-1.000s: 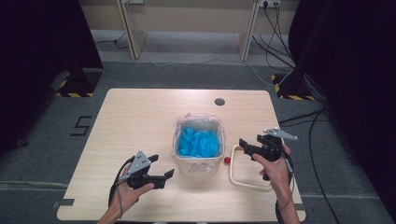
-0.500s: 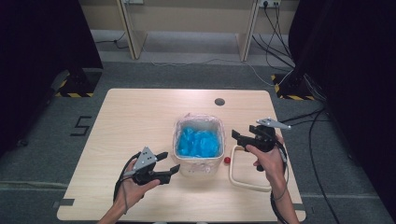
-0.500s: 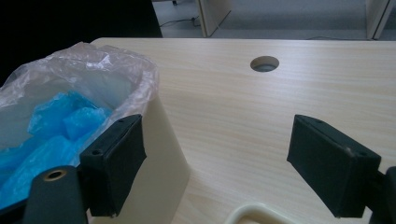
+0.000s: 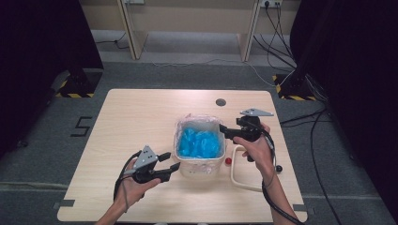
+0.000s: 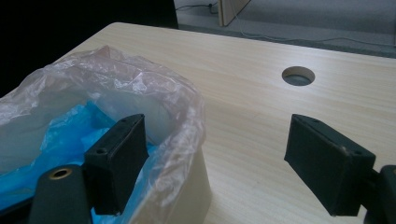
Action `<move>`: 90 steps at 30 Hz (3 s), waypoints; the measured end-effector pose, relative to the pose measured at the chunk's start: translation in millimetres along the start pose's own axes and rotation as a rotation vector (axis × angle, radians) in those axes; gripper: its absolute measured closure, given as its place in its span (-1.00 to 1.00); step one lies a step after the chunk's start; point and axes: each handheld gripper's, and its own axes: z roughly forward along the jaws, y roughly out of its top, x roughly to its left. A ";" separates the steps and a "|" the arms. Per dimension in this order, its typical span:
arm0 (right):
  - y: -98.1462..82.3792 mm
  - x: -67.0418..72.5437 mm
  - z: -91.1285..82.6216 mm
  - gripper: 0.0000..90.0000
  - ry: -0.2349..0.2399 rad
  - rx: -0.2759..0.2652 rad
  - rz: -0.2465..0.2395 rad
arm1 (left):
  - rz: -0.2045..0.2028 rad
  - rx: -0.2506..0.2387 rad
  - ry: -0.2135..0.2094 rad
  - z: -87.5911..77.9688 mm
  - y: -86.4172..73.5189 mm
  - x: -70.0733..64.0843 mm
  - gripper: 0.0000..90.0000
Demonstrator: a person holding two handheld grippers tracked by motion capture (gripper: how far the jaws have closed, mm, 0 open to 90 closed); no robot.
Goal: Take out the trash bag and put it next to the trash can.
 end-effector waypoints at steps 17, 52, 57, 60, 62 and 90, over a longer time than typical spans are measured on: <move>11.1 6.0 27.5 -0.26 0.041 0.063 -0.031 | 0.063 -0.011 -0.027 -1.1 5.7 -3.3 0.42; 28.2 31.7 27.5 0.85 -0.033 0.013 -0.220 | 0.094 -0.072 -0.039 -14.7 18.6 -2.2 0.87; 31.4 33.6 25.3 0.90 -0.018 0.005 -0.216 | 0.090 -0.085 -0.044 -17.3 22.2 -1.7 0.88; 34.5 34.5 22.3 0.91 -0.006 -0.002 -0.208 | 0.085 -0.097 -0.046 -19.6 25.1 -0.8 0.89; 36.9 35.2 20.5 0.91 -0.001 -0.006 -0.208 | 0.084 -0.101 -0.049 -21.6 27.0 -0.7 0.89; 87.7 61.6 -6.9 0.91 0.081 -0.088 -0.223 | 0.092 -0.145 -0.054 -62.5 68.7 9.1 0.90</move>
